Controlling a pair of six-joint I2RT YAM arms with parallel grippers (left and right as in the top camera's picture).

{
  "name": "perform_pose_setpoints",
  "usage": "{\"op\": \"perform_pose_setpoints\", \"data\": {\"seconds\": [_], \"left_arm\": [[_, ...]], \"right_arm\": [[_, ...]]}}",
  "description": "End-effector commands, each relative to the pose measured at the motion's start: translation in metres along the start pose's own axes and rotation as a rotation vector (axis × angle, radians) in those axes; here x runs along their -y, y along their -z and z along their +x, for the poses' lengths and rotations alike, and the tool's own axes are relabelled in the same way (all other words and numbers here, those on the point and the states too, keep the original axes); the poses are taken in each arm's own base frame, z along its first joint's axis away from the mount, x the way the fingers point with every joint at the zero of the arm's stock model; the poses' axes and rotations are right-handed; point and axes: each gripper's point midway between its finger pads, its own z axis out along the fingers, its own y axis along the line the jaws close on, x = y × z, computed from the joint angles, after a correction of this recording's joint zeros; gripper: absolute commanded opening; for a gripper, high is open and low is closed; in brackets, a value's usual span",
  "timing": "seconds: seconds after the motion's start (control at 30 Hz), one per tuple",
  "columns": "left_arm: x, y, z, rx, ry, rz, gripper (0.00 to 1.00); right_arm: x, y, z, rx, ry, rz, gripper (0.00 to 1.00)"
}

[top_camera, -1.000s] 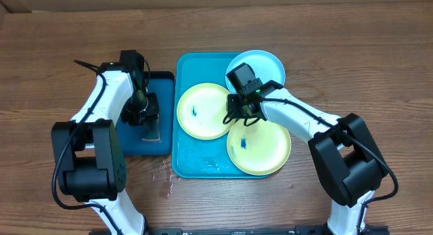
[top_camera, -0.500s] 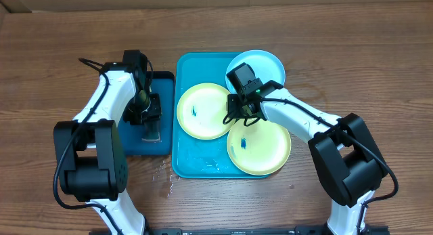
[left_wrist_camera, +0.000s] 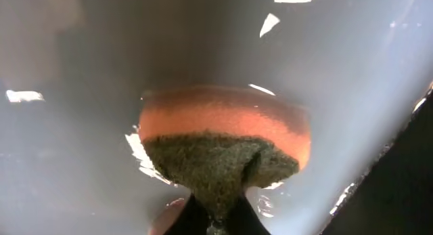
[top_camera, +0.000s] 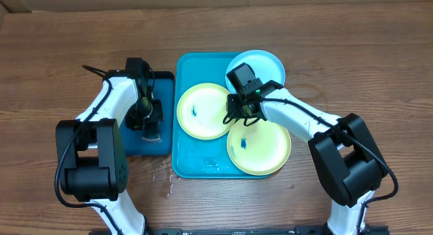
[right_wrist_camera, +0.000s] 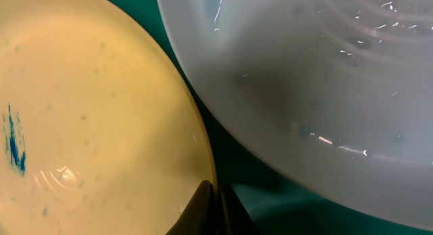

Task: Clean dirty plates on tray and stack at the side
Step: 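Grasp the green-and-pink sponge in the water with the left gripper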

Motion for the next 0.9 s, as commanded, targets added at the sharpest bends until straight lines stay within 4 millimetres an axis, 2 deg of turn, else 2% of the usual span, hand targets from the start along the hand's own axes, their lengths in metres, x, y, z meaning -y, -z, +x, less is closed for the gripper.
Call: {"op": "perform_pose_setpoints", "data": {"seconds": [0.0, 0.23, 0.47, 0.67, 0.73, 0.77, 0.87], "left_arm": [[0.004, 0.005, -0.005, 0.017, -0.018, 0.019, 0.04], [-0.007, 0.056, -0.040, 0.209, 0.026, 0.047, 0.04], [-0.020, 0.107, -0.052, 0.393, 0.038, -0.004, 0.04], [-0.017, 0.116, -0.062, 0.452, 0.014, 0.006, 0.04], [-0.015, 0.116, -0.062, 0.450, 0.009, 0.011, 0.04], [-0.012, 0.116, -0.061, 0.448, 0.003, 0.021, 0.04], [0.006, 0.115, -0.058, 0.432, -0.079, 0.106, 0.04]], "right_arm": [[0.002, -0.003, -0.005, 0.010, -0.005, 0.011, 0.05], [0.002, -0.003, -0.005, 0.009, -0.004, 0.012, 0.04], [0.002, -0.003, -0.005, 0.010, -0.004, 0.012, 0.04], [0.002, -0.003, -0.005, 0.010, -0.004, 0.011, 0.04], [0.002, -0.003, -0.005, 0.009, -0.004, 0.012, 0.09], [0.002, -0.003, -0.005, 0.009, -0.004, 0.011, 0.12], [0.002, -0.003, -0.004, 0.007, -0.004, 0.007, 0.13]]}}
